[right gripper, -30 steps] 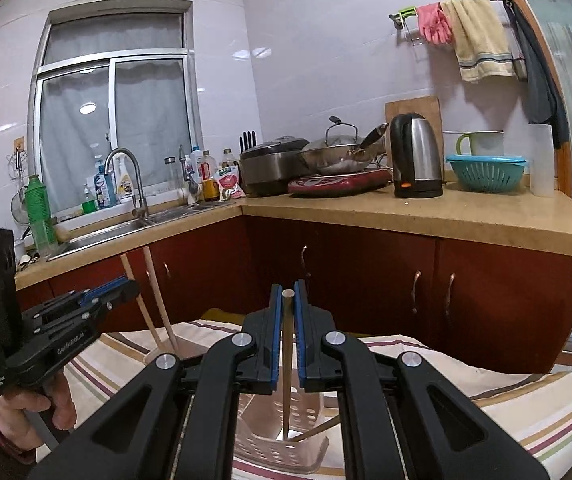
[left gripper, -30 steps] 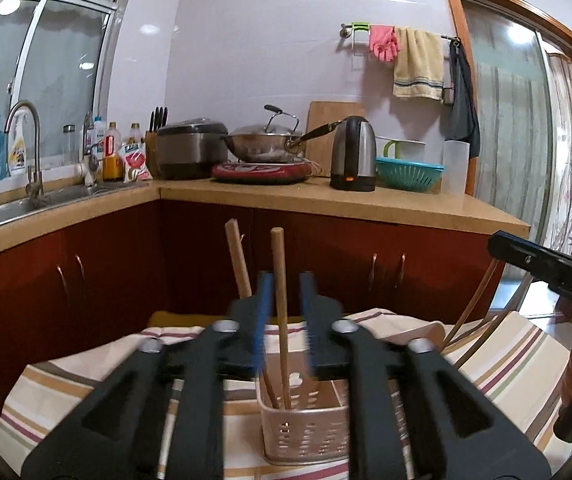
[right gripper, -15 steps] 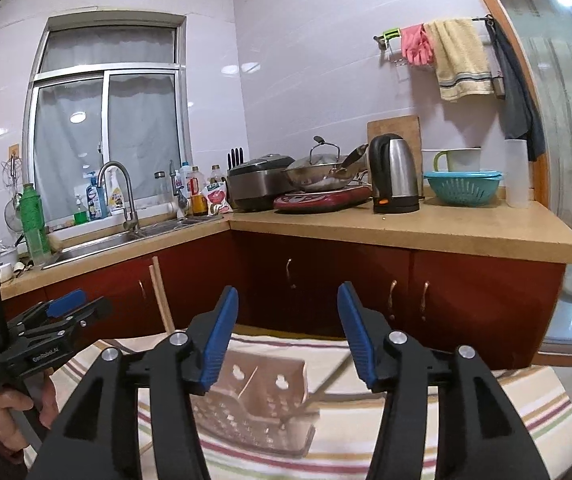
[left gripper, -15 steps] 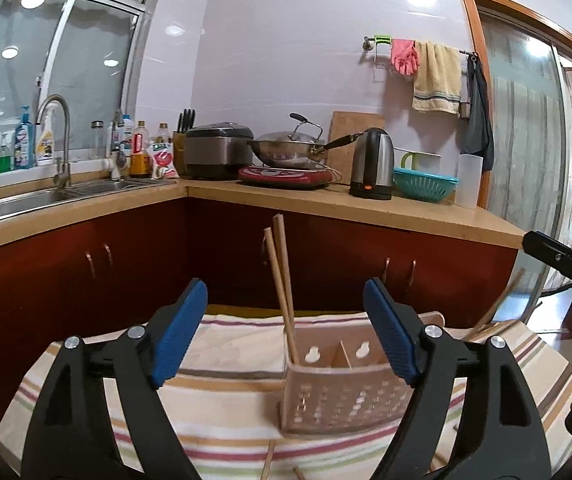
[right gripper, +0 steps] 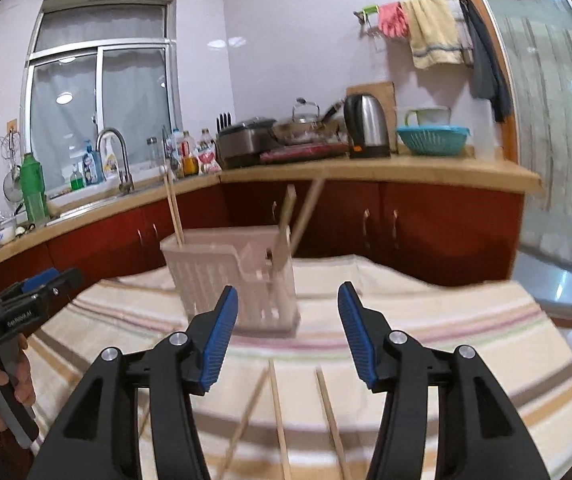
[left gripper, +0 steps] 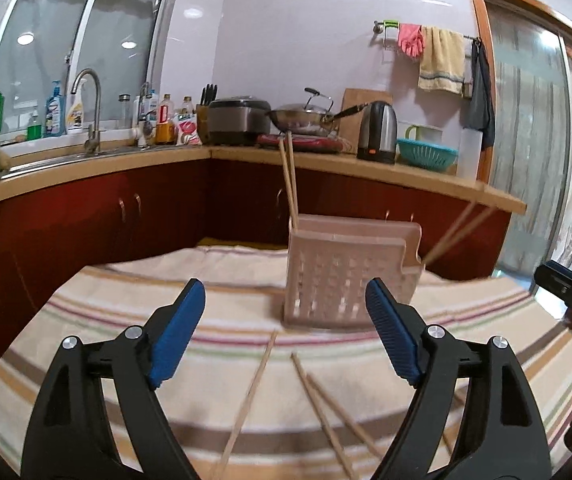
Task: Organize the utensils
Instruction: 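Move both open tools back down toward the remaining chopsticks on the table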
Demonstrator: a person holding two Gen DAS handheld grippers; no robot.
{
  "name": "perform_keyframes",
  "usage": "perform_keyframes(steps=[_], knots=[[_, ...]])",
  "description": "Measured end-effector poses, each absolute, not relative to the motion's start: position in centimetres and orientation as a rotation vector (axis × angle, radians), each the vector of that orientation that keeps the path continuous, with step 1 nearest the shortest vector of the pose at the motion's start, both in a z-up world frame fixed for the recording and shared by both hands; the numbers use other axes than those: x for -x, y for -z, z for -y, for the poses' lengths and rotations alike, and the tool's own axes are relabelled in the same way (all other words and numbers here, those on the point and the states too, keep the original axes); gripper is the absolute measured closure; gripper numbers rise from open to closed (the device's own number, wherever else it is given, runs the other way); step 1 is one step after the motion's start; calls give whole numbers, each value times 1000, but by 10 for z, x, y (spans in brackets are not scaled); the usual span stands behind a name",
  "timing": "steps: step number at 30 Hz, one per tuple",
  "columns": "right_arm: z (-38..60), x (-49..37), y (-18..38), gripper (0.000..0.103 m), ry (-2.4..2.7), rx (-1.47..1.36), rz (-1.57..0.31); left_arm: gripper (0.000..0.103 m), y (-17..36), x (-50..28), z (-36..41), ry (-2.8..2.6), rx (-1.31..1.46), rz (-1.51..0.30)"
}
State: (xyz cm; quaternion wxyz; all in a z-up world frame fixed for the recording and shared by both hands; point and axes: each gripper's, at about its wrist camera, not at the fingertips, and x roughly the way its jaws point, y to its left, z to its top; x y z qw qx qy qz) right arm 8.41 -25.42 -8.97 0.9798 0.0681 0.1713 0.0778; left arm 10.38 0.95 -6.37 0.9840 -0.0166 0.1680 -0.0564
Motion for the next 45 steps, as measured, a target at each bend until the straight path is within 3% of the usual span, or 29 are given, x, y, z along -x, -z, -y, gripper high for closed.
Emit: perform_keyframes(steps=[13, 24, 29, 39, 45], knots=[[251, -31, 151, 52, -169, -111, -440, 23, 110, -52, -2, 105, 25, -416], [251, -14, 204, 75, -194, -104, -576, 23, 153, -26, 26, 173, -1, -525], [253, -9, 215, 80, -192, -104, -602, 26, 165, -24, 40, 204, -13, -564], [252, -6, 216, 85, -190, -89, -596, 51, 193, -31, 49, 185, -47, -685], [251, -7, 216, 87, -198, -96, -597, 53, 193, -31, 25, 116, -51, -707]])
